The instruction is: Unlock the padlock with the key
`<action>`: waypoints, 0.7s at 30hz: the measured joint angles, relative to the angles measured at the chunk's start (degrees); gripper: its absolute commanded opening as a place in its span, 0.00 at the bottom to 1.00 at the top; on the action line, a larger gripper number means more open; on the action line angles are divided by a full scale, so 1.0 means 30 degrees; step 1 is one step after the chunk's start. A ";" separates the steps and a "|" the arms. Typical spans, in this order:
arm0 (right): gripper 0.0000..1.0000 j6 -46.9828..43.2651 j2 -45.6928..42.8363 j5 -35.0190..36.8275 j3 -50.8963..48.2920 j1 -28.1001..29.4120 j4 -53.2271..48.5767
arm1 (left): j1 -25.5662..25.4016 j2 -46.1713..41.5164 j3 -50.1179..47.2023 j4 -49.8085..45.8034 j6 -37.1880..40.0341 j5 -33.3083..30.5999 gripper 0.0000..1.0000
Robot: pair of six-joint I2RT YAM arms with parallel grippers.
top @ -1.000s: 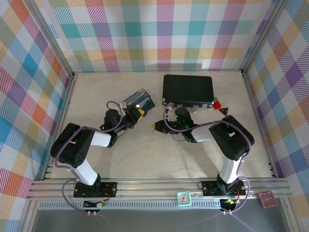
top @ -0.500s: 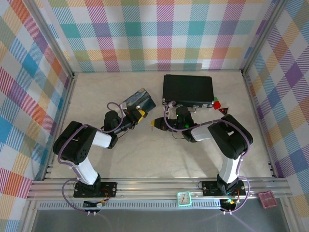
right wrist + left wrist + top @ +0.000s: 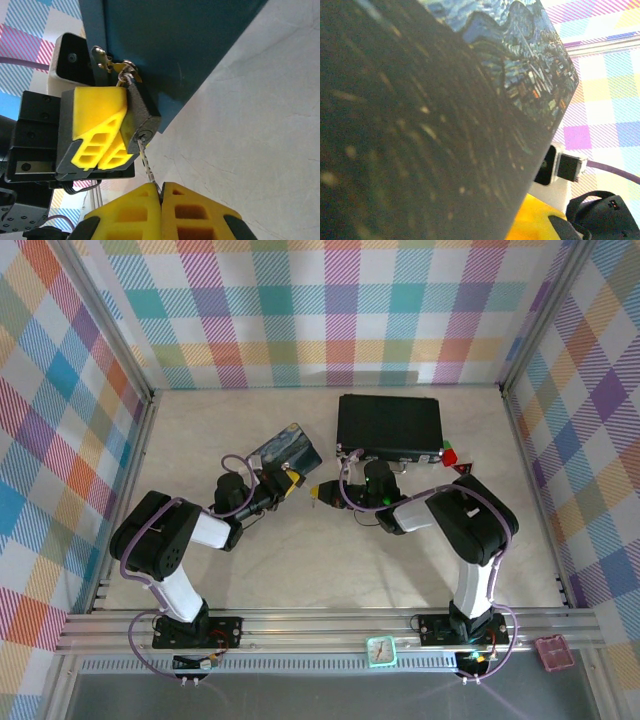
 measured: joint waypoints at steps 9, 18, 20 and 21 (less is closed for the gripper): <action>0.00 0.0561 0.0758 -0.0073 0.0262 0.0000 0.1027 | 0.0000 0.0248 -0.0022 0.0780 -0.0459 0.0044 0.00; 0.00 0.0488 0.0474 0.0022 0.0211 0.0000 0.0444 | 0.0000 0.0255 -0.0022 0.0831 -0.0474 -0.0022 0.00; 0.00 0.0488 0.0240 0.0146 0.0044 0.0000 0.0270 | 0.0000 0.0248 -0.0022 0.0831 -0.0474 -0.0022 0.00; 0.00 0.0488 0.0138 0.0175 -0.0095 0.0000 0.0240 | 0.0000 0.0255 -0.0022 0.0831 -0.0466 -0.0022 0.00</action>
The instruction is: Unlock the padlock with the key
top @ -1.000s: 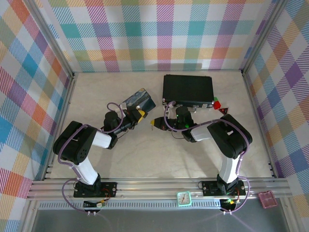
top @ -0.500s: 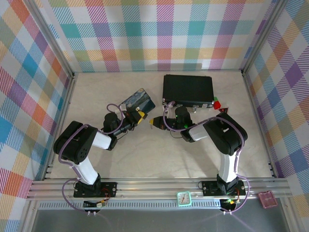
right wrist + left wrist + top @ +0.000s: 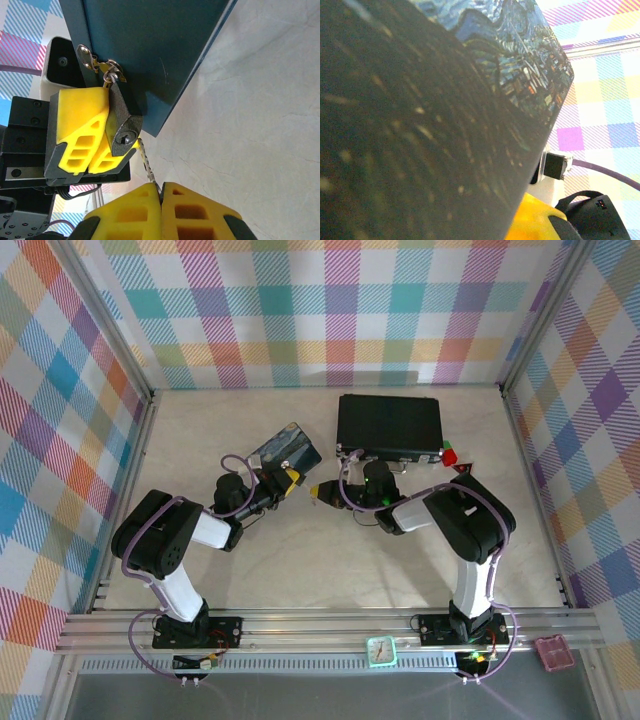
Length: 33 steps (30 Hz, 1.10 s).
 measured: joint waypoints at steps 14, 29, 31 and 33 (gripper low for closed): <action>0.00 -0.0146 -0.0648 -0.0036 -0.0641 -0.0015 0.0007 | -0.0036 -0.0007 0.0007 -0.0066 0.0066 -0.0131 0.00; 0.00 -0.0211 -0.0379 -0.0270 -0.0109 -0.0015 0.0357 | -0.0073 -0.0350 -0.0044 -0.0576 0.0146 -0.0146 0.00; 0.00 -0.0211 -0.0240 -0.0342 0.0044 -0.0015 0.0357 | -0.0073 -0.0459 -0.0095 -0.0597 0.0146 -0.0219 0.00; 0.00 -0.0211 0.0102 -0.0415 0.0321 -0.0015 0.0372 | -0.0073 -0.0590 -0.0102 -0.0648 0.0146 -0.0299 0.00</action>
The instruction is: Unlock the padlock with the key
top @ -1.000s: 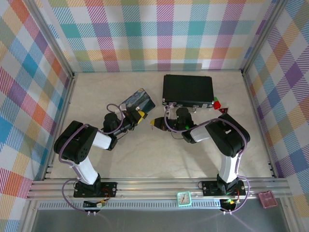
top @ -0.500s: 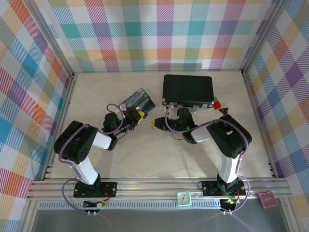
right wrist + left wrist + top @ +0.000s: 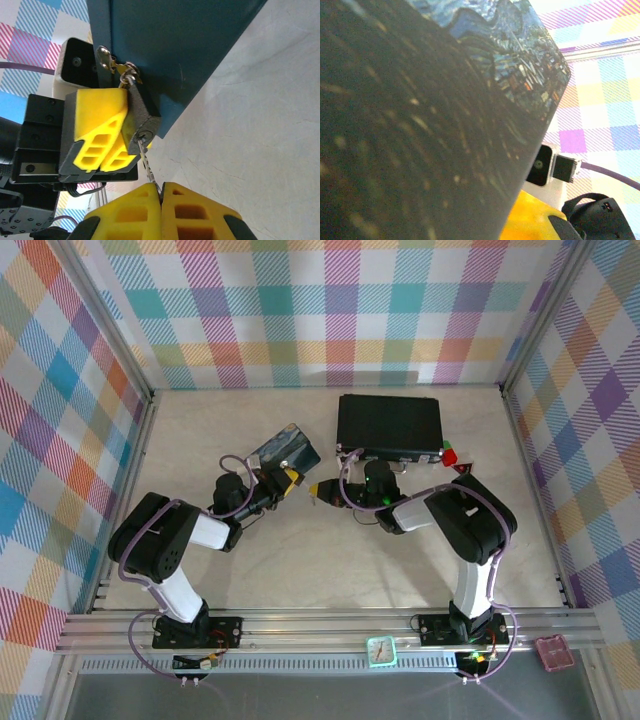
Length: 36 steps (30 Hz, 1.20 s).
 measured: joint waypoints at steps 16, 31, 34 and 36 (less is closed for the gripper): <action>0.00 -0.0066 0.0379 -0.0561 0.0772 -0.0007 -0.0889 | -0.0117 -0.0211 -0.0007 -0.0517 0.0444 -0.0284 0.00; 0.00 0.0474 -0.0284 -0.2178 0.2113 -0.0554 -0.4291 | -0.0087 -0.1719 0.0000 -0.2667 0.2106 0.0182 0.00; 0.00 0.1202 0.0095 -0.2667 0.2113 -0.0758 -0.3417 | -0.0087 -0.1785 0.0066 -0.2914 0.2266 0.0510 0.00; 0.00 0.1435 0.0204 -0.3024 0.2120 -0.0867 -0.3184 | -0.0087 -0.1785 0.0175 -0.3169 0.2426 0.0925 0.00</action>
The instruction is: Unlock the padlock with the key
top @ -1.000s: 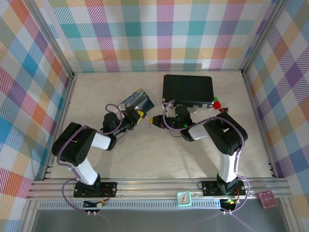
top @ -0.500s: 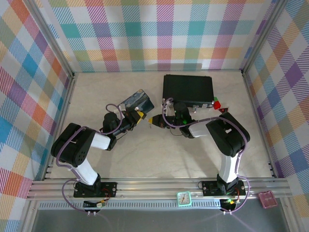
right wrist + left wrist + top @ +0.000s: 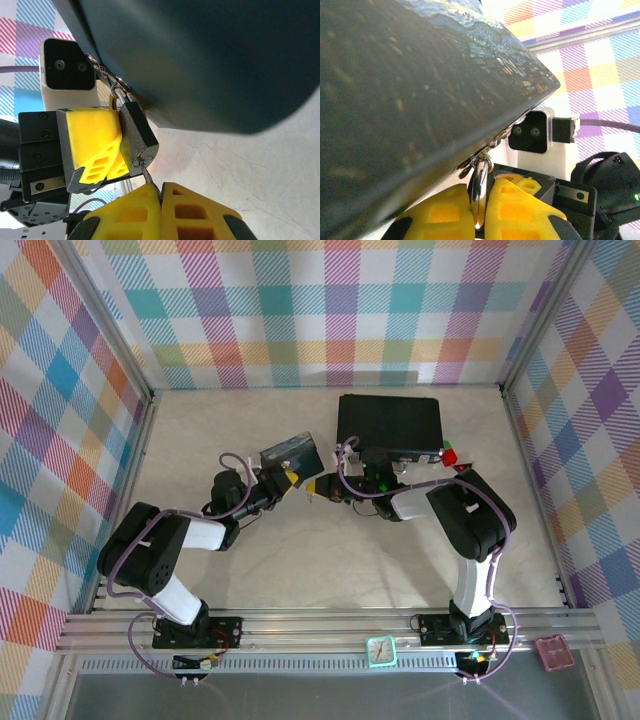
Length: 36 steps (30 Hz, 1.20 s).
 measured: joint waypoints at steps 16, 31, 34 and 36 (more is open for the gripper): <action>0.00 0.2317 0.0175 0.1406 0.0153 0.0379 0.1217 | -0.0444 -0.0954 0.0364 -0.1574 -0.0095 -0.1530 0.00; 0.00 1.7653 0.2404 0.2623 -0.0459 0.0656 0.7803 | -0.0452 0.2127 0.0423 0.3927 -0.0561 -0.2149 0.00; 0.00 1.9322 0.2433 0.3308 -0.0051 0.0896 0.8160 | -0.0277 0.2127 0.0495 0.4612 -0.0568 -0.2470 0.00; 0.00 1.9897 0.2528 0.3810 0.0357 0.1020 0.8386 | -0.0131 0.2120 0.0692 0.5027 -0.0546 -0.2718 0.00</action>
